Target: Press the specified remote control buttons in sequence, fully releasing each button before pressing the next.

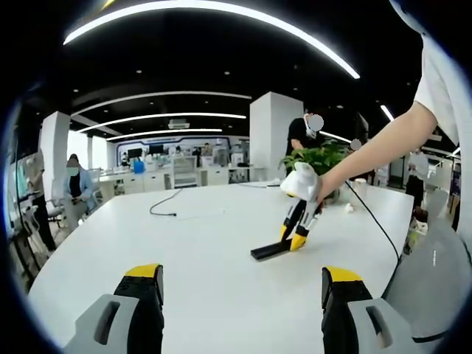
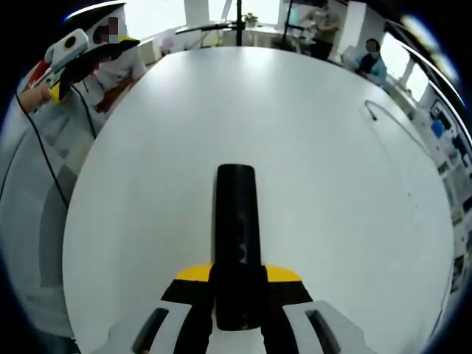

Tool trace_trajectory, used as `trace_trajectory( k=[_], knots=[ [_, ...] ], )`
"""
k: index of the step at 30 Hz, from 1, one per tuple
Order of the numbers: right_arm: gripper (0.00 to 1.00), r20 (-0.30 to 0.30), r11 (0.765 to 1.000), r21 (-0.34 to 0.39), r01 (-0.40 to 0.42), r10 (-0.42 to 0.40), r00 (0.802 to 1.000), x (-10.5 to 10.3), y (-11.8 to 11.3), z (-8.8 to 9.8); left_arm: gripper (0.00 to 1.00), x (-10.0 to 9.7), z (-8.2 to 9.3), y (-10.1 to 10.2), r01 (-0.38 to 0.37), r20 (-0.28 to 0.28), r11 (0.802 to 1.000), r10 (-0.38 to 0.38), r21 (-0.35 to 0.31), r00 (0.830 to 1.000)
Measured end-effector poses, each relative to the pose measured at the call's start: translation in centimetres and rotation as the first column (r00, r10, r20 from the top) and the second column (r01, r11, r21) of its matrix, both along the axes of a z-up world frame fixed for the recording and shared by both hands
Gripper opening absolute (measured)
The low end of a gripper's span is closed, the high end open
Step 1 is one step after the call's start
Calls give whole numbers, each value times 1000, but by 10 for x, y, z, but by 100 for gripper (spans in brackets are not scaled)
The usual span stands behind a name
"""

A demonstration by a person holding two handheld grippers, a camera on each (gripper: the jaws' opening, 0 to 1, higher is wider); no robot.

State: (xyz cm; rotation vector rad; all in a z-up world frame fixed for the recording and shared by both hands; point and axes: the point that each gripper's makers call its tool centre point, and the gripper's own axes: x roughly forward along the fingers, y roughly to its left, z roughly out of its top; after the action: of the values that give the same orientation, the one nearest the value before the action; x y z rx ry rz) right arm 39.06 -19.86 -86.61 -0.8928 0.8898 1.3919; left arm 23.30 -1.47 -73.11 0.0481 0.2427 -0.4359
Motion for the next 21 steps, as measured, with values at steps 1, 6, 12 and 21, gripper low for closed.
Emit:
trace_trajectory(
  k=[1, 6, 12, 21],
  knots=[
    [21, -1, 1000, 0, 1, -1, 1000, 0, 0, 0, 91, 0, 0, 0, 0, 2, 1000, 0, -2, 1000],
    [21, -2, 1000, 1, 3, -3, 1000, 1, 0, 0, 91, 0, 0, 0, 0, 0, 1000, 0, -4, 1000],
    [21, -2, 1000, 3, 7, -7, 1000, 3, 0, 0, 91, 0, 0, 0, 2, -2, 1000, -2, -4, 1000],
    [21, 10, 1000, -3, 4, -4, 1000, 2, 1, 0, 91, 0, -2, -2, 12, -7, 1000, -12, 0, 1000]
  ],
)
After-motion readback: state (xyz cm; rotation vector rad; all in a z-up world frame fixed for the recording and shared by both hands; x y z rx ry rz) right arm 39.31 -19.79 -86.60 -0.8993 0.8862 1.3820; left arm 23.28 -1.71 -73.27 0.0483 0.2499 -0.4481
